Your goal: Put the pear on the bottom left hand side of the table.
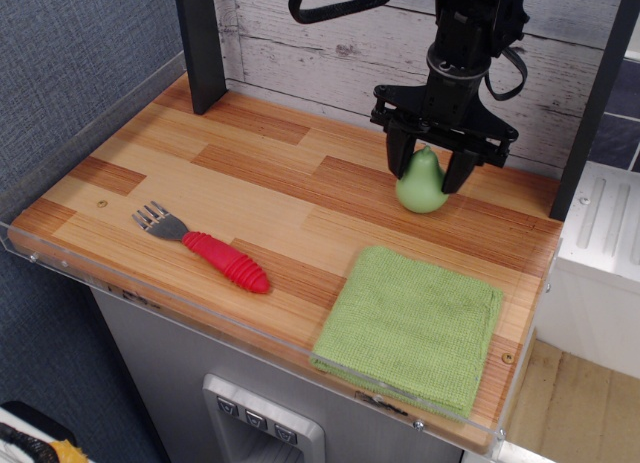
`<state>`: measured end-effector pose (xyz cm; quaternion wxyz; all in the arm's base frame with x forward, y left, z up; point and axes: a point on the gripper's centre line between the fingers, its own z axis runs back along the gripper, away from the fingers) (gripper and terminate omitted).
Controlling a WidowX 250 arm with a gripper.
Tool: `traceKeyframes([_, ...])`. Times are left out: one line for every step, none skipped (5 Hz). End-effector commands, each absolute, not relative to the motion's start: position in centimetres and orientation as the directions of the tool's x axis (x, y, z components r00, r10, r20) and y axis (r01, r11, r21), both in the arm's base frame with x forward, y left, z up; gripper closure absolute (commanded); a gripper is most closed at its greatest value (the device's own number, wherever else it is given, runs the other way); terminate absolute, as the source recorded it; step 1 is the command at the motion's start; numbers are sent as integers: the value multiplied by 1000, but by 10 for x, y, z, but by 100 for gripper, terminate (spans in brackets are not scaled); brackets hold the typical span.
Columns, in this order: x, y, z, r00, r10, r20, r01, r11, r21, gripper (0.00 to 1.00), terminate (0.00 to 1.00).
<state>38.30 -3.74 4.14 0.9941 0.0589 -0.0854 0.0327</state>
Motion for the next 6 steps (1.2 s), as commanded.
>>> traceKeyframes([370, -29, 72, 972, 81, 220, -106, 989, 102, 0, 0])
traceKeyframes([368, -28, 81, 970, 90, 227, -117, 987, 110, 0, 0])
traceKeyframes([362, -27, 99, 969, 89, 232, -110, 991, 81, 0, 0])
traceKeyframes([352, -21, 124, 973, 61, 222, -69, 997, 27, 0, 0])
traceKeyframes([339, -16, 142, 971, 50, 232, -60, 998, 35, 0, 0])
traceKeyframes([311, 15, 147, 970, 161, 184, -183, 977, 110, 0, 0])
